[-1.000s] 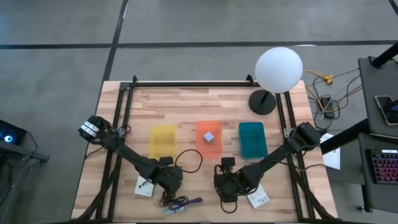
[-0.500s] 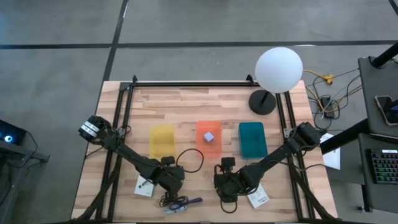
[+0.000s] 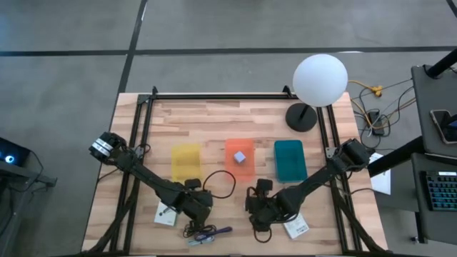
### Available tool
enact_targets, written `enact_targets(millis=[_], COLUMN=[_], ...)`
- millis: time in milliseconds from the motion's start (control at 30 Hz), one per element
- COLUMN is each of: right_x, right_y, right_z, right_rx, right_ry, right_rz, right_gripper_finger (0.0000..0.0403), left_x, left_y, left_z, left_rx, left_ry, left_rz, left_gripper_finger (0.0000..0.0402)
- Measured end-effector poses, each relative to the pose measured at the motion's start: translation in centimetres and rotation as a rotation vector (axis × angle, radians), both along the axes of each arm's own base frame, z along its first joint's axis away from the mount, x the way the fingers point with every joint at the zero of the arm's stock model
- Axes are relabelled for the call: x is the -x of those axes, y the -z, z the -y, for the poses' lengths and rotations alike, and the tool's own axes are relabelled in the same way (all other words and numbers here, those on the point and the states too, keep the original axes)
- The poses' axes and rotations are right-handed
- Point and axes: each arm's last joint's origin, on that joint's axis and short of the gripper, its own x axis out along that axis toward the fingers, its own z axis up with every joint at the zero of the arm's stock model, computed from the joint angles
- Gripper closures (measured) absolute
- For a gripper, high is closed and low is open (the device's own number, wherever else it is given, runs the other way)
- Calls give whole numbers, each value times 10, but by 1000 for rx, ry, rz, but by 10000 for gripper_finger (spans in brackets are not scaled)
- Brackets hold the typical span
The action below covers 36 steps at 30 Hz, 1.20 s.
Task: Pick and place items into bin
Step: Put the green charger adapter into the orange bin
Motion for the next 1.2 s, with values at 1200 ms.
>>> enact_targets(millis=[1200], right_x=[85], right_y=[-56], right_z=[15], right_rx=[51], right_ry=[590], right_rz=[27], right_gripper_finger=[126], left_x=[-100], left_y=[-31], left_z=[-176], left_rx=[172], left_ry=[-420], left_rz=[388], left_gripper_finger=[258])
